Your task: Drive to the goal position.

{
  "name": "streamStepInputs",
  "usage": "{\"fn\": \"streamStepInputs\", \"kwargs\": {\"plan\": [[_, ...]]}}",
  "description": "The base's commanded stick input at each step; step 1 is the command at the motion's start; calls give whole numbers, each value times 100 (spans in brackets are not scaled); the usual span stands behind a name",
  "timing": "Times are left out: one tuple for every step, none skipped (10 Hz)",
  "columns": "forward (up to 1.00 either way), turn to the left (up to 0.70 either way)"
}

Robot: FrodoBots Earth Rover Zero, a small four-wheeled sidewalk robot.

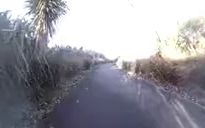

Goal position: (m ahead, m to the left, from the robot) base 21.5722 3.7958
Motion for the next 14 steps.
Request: {"fn": "streamStepInputs", "kwargs": {"plan": [[85,-34],[85,0],[85,0],[85,0],[85,0],[85,0],[85,0],[85,0],[85,0],[85,0],[85,0],[85,0],[85,0],[85,0]]}}
